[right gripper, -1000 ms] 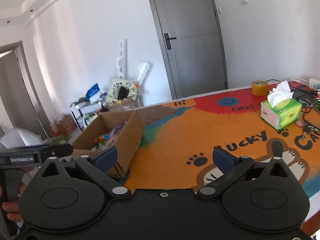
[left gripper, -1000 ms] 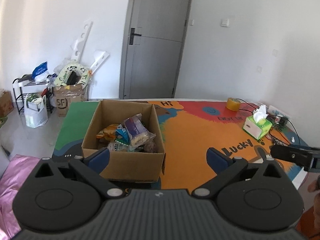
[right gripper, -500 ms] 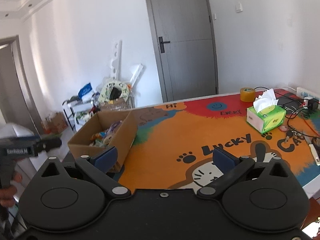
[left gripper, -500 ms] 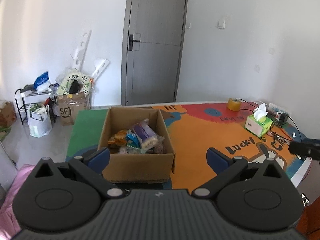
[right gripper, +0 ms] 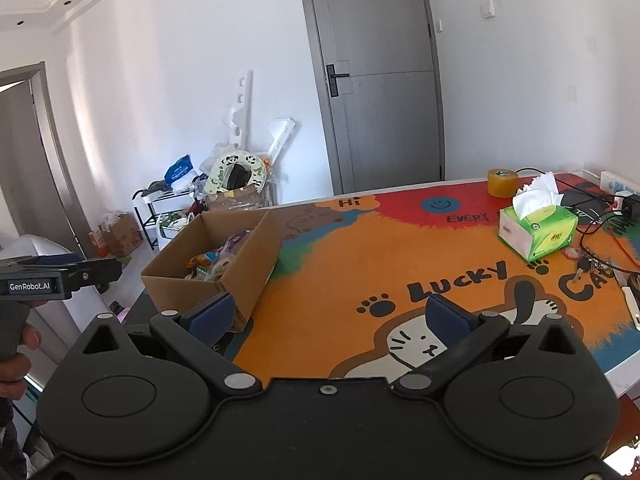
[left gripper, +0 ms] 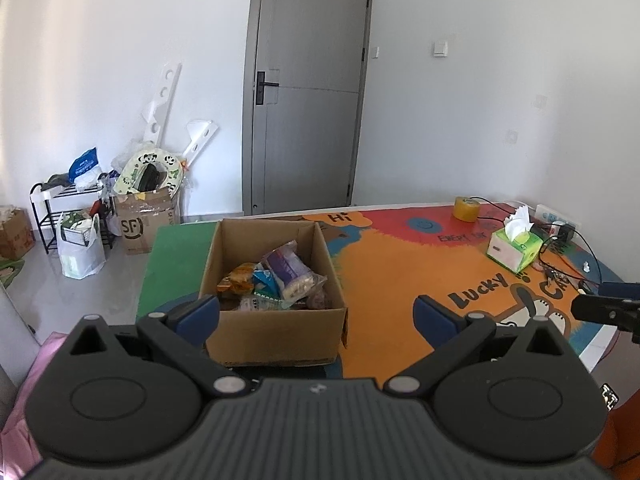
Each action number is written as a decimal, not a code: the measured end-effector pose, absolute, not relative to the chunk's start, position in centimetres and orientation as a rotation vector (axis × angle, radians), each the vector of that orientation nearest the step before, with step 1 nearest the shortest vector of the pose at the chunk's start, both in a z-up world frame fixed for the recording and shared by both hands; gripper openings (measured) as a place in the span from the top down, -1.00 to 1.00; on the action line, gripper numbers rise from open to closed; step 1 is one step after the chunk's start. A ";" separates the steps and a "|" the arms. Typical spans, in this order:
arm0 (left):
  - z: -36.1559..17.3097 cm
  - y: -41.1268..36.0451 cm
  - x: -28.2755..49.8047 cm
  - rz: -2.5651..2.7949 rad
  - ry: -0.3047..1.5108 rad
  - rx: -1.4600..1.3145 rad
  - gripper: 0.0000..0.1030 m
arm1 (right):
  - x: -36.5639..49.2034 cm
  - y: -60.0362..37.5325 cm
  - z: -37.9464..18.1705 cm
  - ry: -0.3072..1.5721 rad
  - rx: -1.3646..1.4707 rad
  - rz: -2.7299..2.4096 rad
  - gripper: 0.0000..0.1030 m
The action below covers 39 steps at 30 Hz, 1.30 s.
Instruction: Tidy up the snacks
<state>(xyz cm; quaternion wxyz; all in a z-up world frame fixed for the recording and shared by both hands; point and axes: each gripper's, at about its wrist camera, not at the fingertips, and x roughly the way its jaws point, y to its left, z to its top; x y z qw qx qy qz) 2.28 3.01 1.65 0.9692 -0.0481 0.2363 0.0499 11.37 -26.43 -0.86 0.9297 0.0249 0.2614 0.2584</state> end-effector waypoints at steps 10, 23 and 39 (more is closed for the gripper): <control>1.5 3.3 2.1 0.103 0.483 -0.099 -0.99 | 11.4 -26.2 -1.1 0.545 0.049 0.534 -1.00; 1.0 3.7 2.2 0.108 0.501 -0.109 -0.99 | 11.4 -26.0 -1.1 0.551 0.042 0.522 -1.00; 0.8 3.8 2.4 0.129 0.503 -0.121 -0.99 | 11.5 -25.9 -1.3 0.557 0.032 0.524 -1.00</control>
